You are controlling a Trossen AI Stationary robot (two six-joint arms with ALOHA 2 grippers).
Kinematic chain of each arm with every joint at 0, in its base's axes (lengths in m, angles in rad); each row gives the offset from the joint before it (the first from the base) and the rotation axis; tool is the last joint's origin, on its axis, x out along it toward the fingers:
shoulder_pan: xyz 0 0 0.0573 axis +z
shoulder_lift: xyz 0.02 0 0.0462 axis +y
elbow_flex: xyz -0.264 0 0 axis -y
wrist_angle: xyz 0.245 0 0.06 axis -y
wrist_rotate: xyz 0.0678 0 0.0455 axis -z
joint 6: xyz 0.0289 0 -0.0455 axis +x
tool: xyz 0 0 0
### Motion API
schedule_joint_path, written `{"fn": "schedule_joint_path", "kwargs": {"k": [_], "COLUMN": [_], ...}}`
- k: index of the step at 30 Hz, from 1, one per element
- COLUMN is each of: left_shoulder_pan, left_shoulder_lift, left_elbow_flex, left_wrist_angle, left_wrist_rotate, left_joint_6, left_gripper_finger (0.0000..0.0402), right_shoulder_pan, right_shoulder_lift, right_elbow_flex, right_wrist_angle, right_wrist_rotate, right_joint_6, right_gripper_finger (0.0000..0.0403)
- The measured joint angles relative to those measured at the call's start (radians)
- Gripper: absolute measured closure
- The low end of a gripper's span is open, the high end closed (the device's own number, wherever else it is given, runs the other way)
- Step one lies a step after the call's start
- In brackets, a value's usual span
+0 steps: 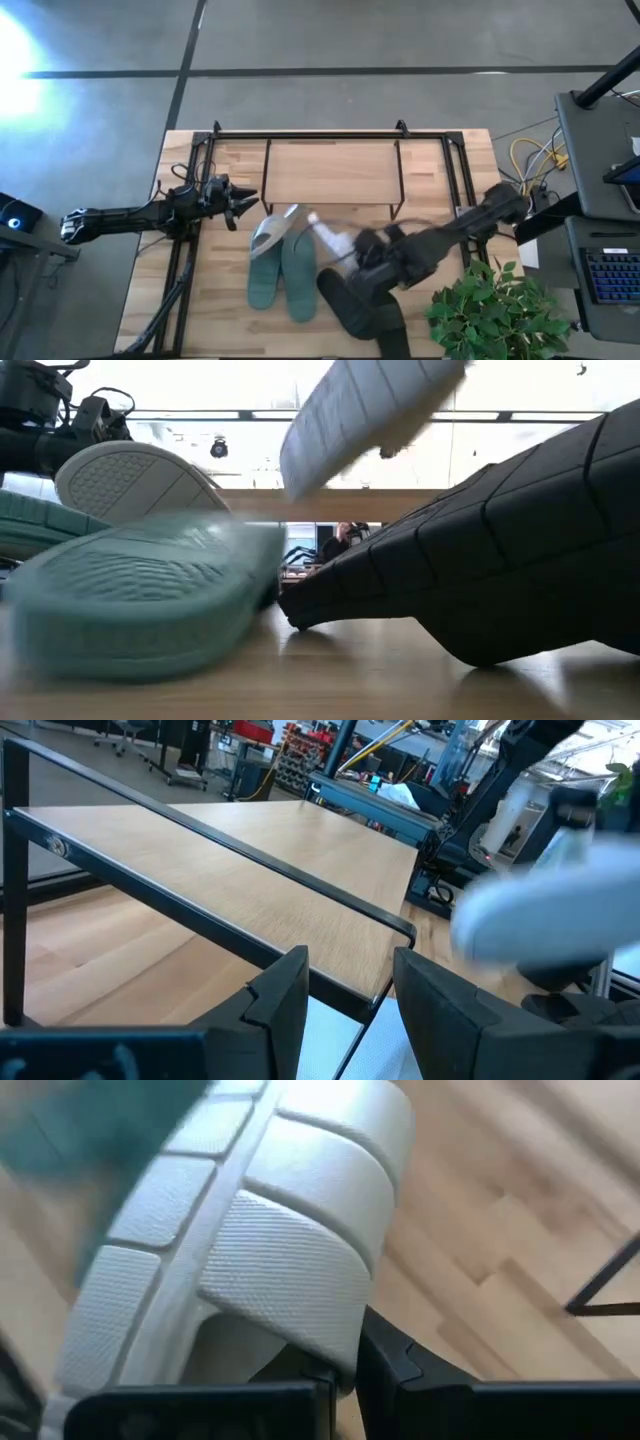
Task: Pick and place slides into the shelf
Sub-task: Put the right gray slide on the shelf
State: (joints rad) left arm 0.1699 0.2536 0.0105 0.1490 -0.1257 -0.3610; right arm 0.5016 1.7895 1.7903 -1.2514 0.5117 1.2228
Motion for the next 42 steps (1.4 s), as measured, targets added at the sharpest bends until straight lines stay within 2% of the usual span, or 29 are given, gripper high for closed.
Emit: {"fn": "schedule_joint_path", "kwargs": {"k": [3, 5, 7, 9, 11, 15, 19, 22, 24, 27, 36, 39, 42], "left_shoulder_pan": [0.000, 0.000, 0.000, 0.000, 0.000, 0.000, 0.000, 0.000, 0.000, 0.000, 0.000, 0.000, 0.000], "left_shoulder_lift": [0.000, 0.000, -0.001, -0.001, -0.001, -0.001, -0.001, -0.001, -0.001, 0.001, 0.010, 0.009, 0.010], "left_elbow_flex": [0.000, 0.000, 0.000, 0.000, 0.000, 0.000, 0.000, 0.000, 0.000, 0.000, 0.000, 0.000, 0.000], "left_wrist_angle": [0.001, 0.000, 0.006, 0.005, 0.007, 0.007, 0.007, 0.007, 0.007, 0.006, 0.006, 0.008, 0.007], "left_wrist_rotate": [0.000, 0.000, -0.001, -0.003, -0.003, -0.002, -0.002, -0.002, -0.002, -0.002, -0.002, -0.002, -0.002], "left_joint_6": [0.000, 0.000, 0.000, 0.000, 0.000, 0.001, 0.001, 0.001, 0.001, 0.001, 0.002, 0.001, 0.002], "left_gripper_finger": [0.0268, 0.0268, 0.0268, 0.0268, 0.0268, 0.0268, 0.0268, 0.0268, 0.0268, 0.0268, 0.0268, 0.0268, 0.0268], "right_shoulder_pan": [-0.001, 0.000, -0.010, -0.042, -0.094, -0.188, -0.212, -0.209, -0.210, -0.240, -0.365, -0.379, -0.376], "right_shoulder_lift": [-0.057, -0.081, -0.086, -0.077, -0.059, -0.015, 0.023, 0.047, 0.050, 0.041, 0.045, 0.051, 0.051], "right_elbow_flex": [0.066, 0.110, 0.159, 0.208, 0.234, 0.254, 0.266, 0.255, 0.233, 0.190, -0.034, -0.086, -0.111], "right_wrist_angle": [0.006, -0.011, -0.047, -0.110, -0.143, -0.156, -0.236, -0.330, -0.310, -0.313, -0.235, -0.170, -0.129], "right_wrist_rotate": [0.151, 0.309, 0.465, 0.543, 0.546, 0.485, 0.487, 0.535, 0.575, 0.589, 0.580, 0.529, 0.450], "right_joint_6": [0.063, 0.082, 0.034, -0.082, -0.247, -0.623, -0.937, -1.065, -1.133, -1.191, -1.122, -1.104, -1.091], "right_gripper_finger": [0.0390, 0.0390, 0.0390, 0.0390, 0.0390, 0.0390, 0.0390, 0.0390, 0.0390, 0.0390, 0.0390, 0.0385, 0.0362]}}
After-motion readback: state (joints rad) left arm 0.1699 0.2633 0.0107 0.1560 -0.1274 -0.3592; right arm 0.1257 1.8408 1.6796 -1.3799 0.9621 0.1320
